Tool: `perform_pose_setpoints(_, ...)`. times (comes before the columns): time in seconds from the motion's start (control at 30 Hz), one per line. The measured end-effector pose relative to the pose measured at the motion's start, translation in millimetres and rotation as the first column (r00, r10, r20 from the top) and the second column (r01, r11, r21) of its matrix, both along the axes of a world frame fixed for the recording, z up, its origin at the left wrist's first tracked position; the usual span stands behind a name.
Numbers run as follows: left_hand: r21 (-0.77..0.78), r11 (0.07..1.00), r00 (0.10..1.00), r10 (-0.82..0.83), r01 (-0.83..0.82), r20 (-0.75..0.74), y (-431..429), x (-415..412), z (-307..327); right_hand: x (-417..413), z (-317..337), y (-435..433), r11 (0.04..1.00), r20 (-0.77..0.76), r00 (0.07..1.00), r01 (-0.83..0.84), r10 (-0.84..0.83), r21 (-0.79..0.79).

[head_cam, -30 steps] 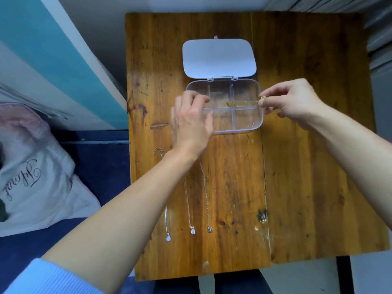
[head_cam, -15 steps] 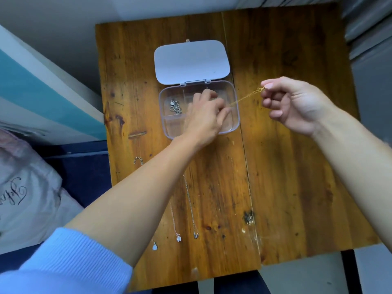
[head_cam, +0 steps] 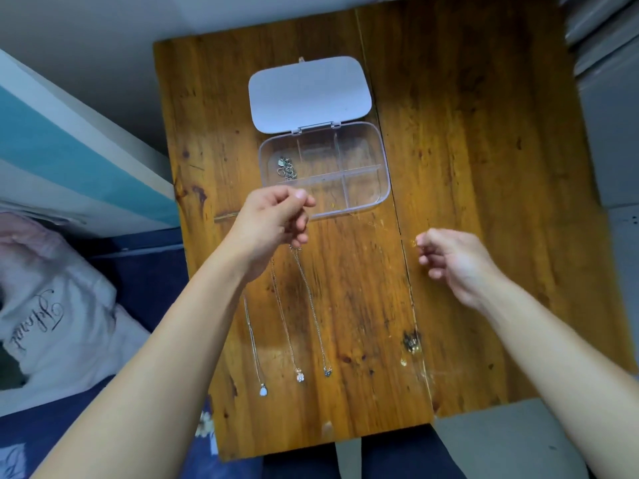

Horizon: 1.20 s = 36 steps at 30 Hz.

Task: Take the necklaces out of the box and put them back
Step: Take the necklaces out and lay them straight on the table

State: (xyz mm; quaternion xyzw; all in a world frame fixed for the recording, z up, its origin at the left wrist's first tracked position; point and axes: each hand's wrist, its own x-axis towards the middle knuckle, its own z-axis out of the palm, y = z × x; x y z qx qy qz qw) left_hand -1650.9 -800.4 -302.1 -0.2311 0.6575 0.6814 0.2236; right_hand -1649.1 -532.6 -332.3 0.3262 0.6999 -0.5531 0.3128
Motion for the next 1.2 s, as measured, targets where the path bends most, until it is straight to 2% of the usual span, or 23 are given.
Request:
perform_pose_setpoints(0.07, -0.223, 0.973, 0.998, -0.066, 0.061, -0.013, -3.1, 12.2, -7.7, 22.9, 0.4, -1.8, 0.989, -0.009, 0.993, -0.115, 0.116, 0.096)
perform_pose_setpoints(0.13, -0.529, 0.844, 0.983, -0.162, 0.090, -0.091, -2.3, 24.3, -17.5, 47.2, 2.2, -4.5, 0.953, -0.002, 0.964, -0.262, 0.265, 0.152)
perform_pose_setpoints(0.17, -0.632, 0.770, 0.970, -0.210, 0.088, -0.121, -0.4, 29.9, -21.4, 59.0, 3.5, -6.7, 0.930, 0.014, 0.942, -0.335, 0.337, 0.153)
perform_pose_setpoints(0.23, -0.715, 0.693, 0.942, -0.294, 0.092, -0.163, 5.5, 38.1, -28.3, 82.8, 5.9, -12.9, 0.879, 0.060, 0.888, -0.461, 0.457, 0.122)
perform_pose_setpoints(0.33, -0.766, 0.623, 0.879, -0.442, 0.156, -0.181, 15.5, 41.7, -44.0, 115.5, 3.1, -25.4, 0.818, 0.076, 0.825, -0.565, 0.560, 0.109)
perform_pose_setpoints(0.43, -0.796, 0.573, 0.839, -0.517, 0.195, -0.166, 28.0, 40.9, -55.8, 136.0, -2.2, -37.4, 0.791, 0.071, 0.802, -0.597, 0.593, 0.132)
perform_pose_setpoints(0.93, -0.827, 0.529, 0.811, -0.560, 0.191, -0.170, 34.4, 33.9, -64.9, 153.0, -14.6, -40.3, 0.674, 0.120, 0.736, -0.663, 0.667, 0.324)
perform_pose_setpoints(1.0, -0.826, 0.546, 0.827, -0.523, 0.140, -0.205, 28.0, 38.1, -61.4, 147.6, -9.6, -37.2, 0.660, 0.117, 0.727, -0.669, 0.677, 0.340)
perform_pose_setpoints(1.07, -0.809, 0.588, 0.869, -0.412, 0.024, -0.274, 17.1, 42.6, -54.7, 132.3, -0.6, -34.3, 0.678, 0.066, 0.742, -0.642, 0.667, 0.358)
perform_pose_setpoints(1.13, -0.767, 0.631, 0.924, -0.217, -0.114, -0.316, 3.2, 43.7, -43.9, 104.5, 10.5, -36.2, 0.708, -0.044, 0.762, -0.577, 0.646, 0.408)
perform_pose_setpoints(1.2, -0.721, 0.667, 0.956, -0.045, -0.188, -0.291, -10.9, 40.2, -37.7, 66.6, 20.9, -46.2, 0.747, -0.204, 0.761, -0.480, 0.616, 0.460)
